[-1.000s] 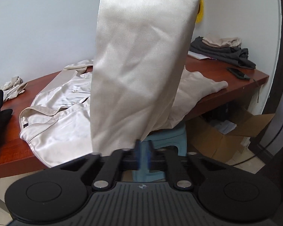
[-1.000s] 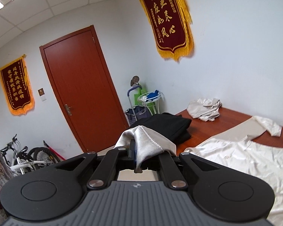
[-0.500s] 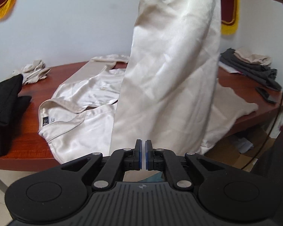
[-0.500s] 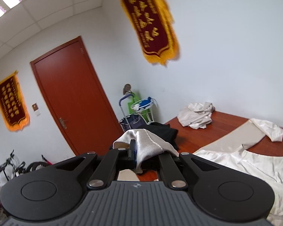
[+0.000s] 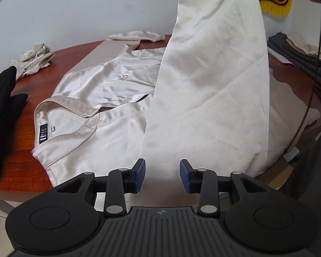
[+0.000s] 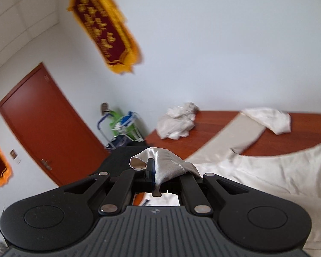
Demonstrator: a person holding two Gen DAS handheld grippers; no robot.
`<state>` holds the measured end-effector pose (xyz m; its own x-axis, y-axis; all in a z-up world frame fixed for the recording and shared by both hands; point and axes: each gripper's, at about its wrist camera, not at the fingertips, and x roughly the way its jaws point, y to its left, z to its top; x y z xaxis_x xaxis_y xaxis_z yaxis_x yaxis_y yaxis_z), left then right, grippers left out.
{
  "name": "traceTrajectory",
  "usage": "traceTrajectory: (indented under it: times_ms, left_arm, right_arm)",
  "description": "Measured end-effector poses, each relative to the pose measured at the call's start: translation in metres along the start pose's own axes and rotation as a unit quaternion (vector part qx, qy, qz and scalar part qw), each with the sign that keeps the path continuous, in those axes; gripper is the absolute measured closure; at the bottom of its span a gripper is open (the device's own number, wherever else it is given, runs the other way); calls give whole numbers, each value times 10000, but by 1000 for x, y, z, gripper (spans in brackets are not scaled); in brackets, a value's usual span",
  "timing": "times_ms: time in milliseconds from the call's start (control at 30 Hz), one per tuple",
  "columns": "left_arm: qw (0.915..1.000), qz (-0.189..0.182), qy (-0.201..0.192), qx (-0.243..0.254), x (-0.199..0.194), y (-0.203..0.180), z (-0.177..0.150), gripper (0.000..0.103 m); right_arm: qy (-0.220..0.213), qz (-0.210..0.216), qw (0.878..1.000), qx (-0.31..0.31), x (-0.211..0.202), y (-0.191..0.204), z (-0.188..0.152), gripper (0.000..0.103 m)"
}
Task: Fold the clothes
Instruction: 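Lay the sleeve diagonally across the shirt back and open the right tool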
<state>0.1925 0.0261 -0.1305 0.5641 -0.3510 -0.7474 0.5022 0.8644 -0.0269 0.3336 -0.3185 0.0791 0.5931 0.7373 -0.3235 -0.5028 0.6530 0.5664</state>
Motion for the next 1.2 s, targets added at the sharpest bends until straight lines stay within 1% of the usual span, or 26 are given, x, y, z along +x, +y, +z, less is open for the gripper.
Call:
traceTrajectory:
  times_ms: [100,167,200,333,433,567,733,867,1000,1033,1067,1100,1133,1167,1200]
  left_arm:
    - [9999,1,-5,-112,2,-1,8,67]
    - [9999,-59,-5,-131,3,-1,14,60]
    - [9999,-94,3,-125,3,-2,17,60]
    - [9997,-161,100,-119,7,-2,23,60]
    - [9994,-269,130,-172,6,1,26,59]
    - [9990,-396,218,-68,3,3,31,59]
    - [9990,-362,244,-44,-2,10,36,57]
    - [9990,-309,307,21,-2,14,37,57]
    - [9989,-262,397,-21,-1,17,37,57]
    - [9988,-254,418,-28,-1,17,37,57]
    - [9988,-250,431,-35,-1,17,37,57]
    - [9987,-246,442,-42,-1,17,37,57]
    - [9987,-238,453,-44,-1,17,37,56]
    - [9987,-227,459,-46,-1,17,37,56]
    - [9987,-215,465,-47,0,17,38,56]
  right_arm:
    - [74,-227,9996,132,20,-31,-6,100]
    - [151,-344,9991,209,36,-52,-11,100]
    - [198,-379,9988,235,41,-59,-11,100]
    - [394,-634,9960,491,65,-97,-15,100]
    - [379,-640,9948,699,76,-124,-20,99]
    - [512,-863,9894,1046,94,-163,-28,99]
    - [585,-947,9854,1289,112,-203,-39,98]
    - [677,-1062,9829,1339,121,-226,-44,95]
    - [681,-1127,9803,1470,123,-243,-48,95]
    - [664,-1177,9790,1523,123,-247,-49,94]
    - [653,-1205,9779,1579,123,-250,-50,90]
    - [632,-1229,9770,1626,122,-253,-51,80]
    - [585,-1289,9757,1675,120,-254,-51,75]
    - [543,-1341,9744,1719,118,-256,-51,66]
    - [514,-1372,9737,1748,117,-258,-51,64]
